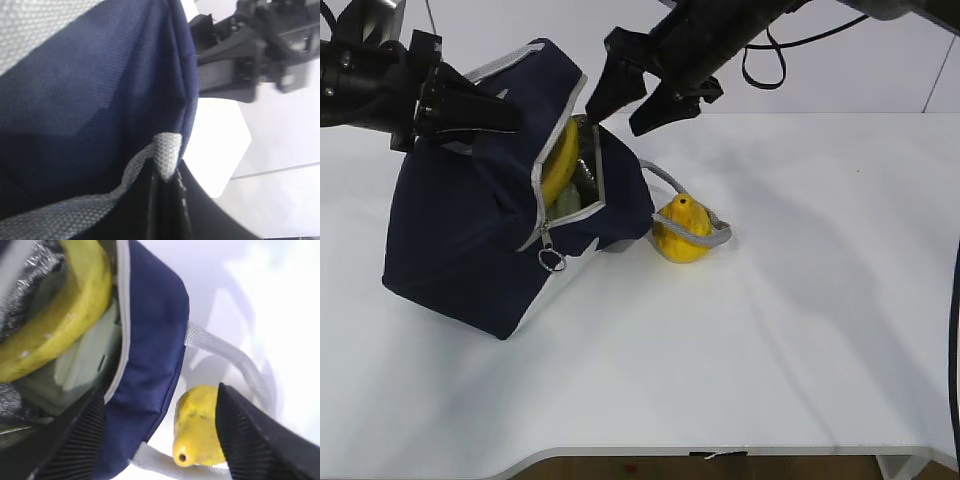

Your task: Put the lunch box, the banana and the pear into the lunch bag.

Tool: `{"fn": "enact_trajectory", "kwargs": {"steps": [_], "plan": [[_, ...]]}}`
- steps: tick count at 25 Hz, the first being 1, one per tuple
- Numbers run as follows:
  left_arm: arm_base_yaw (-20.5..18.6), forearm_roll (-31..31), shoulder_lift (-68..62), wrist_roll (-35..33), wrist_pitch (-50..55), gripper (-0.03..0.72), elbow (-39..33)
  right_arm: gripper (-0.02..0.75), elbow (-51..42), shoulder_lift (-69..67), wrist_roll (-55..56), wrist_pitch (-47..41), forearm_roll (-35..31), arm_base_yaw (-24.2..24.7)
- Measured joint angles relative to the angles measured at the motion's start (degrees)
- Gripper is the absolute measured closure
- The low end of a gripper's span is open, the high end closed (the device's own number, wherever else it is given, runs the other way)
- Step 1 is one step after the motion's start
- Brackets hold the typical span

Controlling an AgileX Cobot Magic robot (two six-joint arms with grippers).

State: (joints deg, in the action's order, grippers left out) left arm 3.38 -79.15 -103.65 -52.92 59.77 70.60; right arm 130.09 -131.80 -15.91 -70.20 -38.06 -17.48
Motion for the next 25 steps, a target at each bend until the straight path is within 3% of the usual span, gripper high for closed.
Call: {"fn": "enact_trajectory", "kwargs": {"steps": [4, 7, 12, 20, 25], "plan": [[0.00, 0.33, 0.00, 0.00, 0.00, 0.676, 0.00, 0.192, 0.00, 0.32, 2.29, -0.61, 11.31, -0.21], [0.00, 0.55, 0.00, 0.00, 0.00, 0.676, 0.00, 0.192, 0.00, 1.71, 4.07, -0.86, 15.63, -0.21], [0.00, 1.15, 0.00, 0.00, 0.00, 0.676, 0.00, 0.192, -1.19, 5.78, 5.46, -0.95, 16.83, -0.33], [0.00, 1.38, 0.00, 0.00, 0.00, 0.676, 0.00, 0.192, -13.74, 12.21, 5.81, -0.95, 19.24, -0.33], [0.00, 1.42, 0.00, 0.00, 0.00, 0.676, 0.00, 0.192, -17.01, 13.06, 5.99, -0.95, 19.62, -1.09]]}}
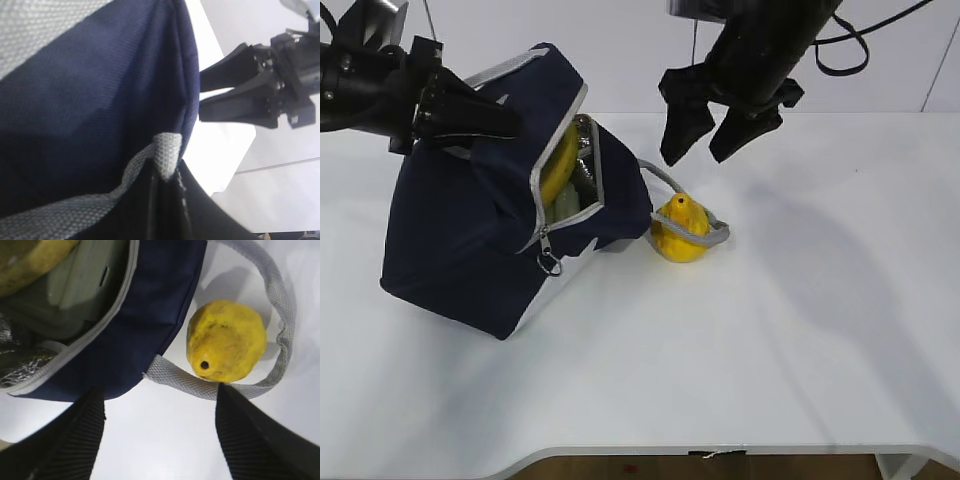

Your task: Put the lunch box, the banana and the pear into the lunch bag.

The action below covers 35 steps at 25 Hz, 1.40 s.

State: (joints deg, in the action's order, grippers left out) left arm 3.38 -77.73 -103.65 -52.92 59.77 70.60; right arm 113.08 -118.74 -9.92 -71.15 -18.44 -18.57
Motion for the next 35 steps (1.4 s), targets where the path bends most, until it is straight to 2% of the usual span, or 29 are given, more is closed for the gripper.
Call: {"fn": "enact_trajectory", "kwargs": {"steps": [4, 13, 35], "plan": [[0.00, 0.23, 0.00, 0.00, 0.00, 0.676, 0.00, 0.192, -0.30, -0.34, 0.09, 0.00, 0.94, -2.10], [0.00, 0.64, 0.00, 0.00, 0.00, 0.676, 0.00, 0.192, -0.38, -3.06, 4.91, 0.11, 10.81, -3.70], [0.00, 0.81, 0.00, 0.00, 0.00, 0.676, 0.00, 0.192, -0.38, -7.70, 5.88, 3.76, 11.06, -3.83]]}}
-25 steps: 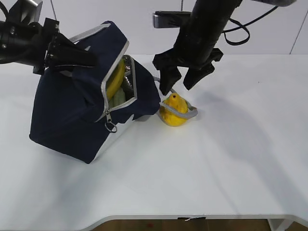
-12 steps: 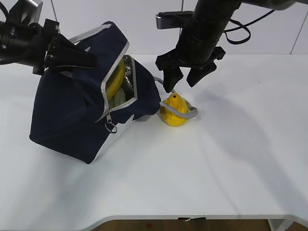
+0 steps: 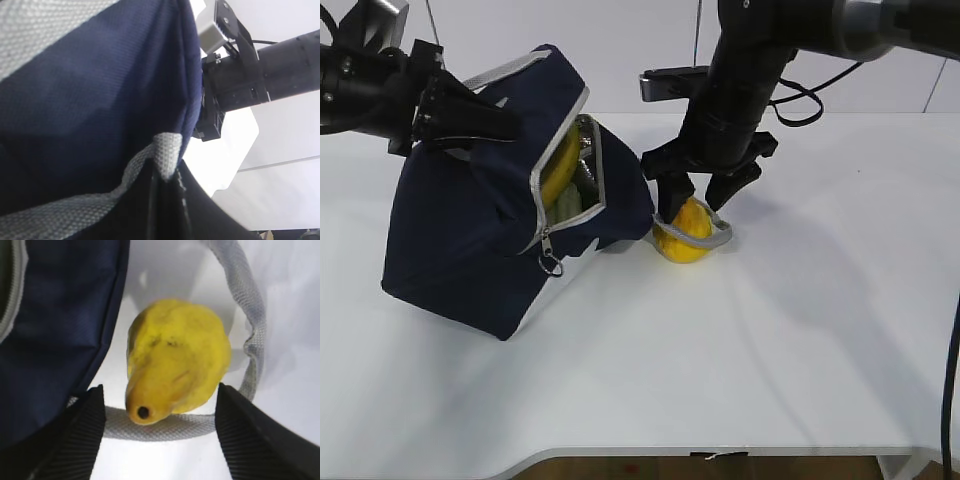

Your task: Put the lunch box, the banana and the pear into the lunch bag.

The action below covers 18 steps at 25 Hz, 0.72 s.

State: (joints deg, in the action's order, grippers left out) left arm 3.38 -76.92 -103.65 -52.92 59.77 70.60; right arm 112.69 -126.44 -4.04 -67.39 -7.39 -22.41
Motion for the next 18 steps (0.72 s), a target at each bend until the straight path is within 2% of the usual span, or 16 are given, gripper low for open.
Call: {"fn": "enact_trajectory", "kwargs": {"steps": [18], "plan": [[0.00, 0.13, 0.00, 0.00, 0.00, 0.676, 0.00, 0.193, 0.00, -0.59, 0.46, 2.48, 2.62, 0.00]]}}
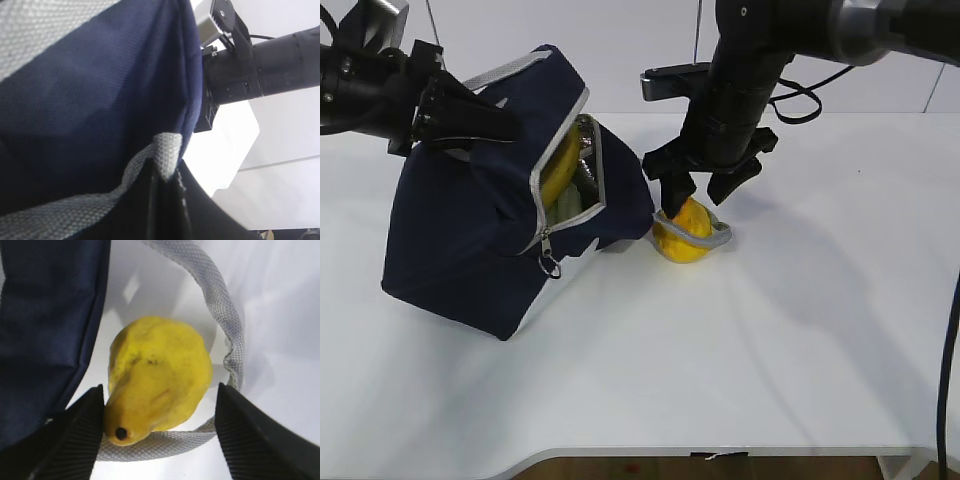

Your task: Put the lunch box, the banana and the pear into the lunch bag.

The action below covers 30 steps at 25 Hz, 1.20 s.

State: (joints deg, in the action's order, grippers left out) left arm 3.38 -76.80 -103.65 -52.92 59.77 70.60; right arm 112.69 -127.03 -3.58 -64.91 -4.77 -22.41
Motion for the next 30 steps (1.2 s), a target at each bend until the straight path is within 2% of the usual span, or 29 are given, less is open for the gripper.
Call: {"fn": "enact_trajectory", "kwargs": {"steps": [17, 25, 30], "plan": [[0.00, 0.09, 0.00, 0.00, 0.00, 0.676, 0.00, 0.197, 0.00, -0.59, 0.00, -0.07, -0.11, 0.00], [0.00, 0.09, 0.00, 0.00, 0.00, 0.676, 0.00, 0.334, 0.00, -0.59, 0.00, -0.20, -0.80, 0.00], [0.00, 0.09, 0.00, 0.00, 0.00, 0.676, 0.00, 0.392, 0.00, -0.59, 0.10, -0.20, -0.80, 0.00]]}}
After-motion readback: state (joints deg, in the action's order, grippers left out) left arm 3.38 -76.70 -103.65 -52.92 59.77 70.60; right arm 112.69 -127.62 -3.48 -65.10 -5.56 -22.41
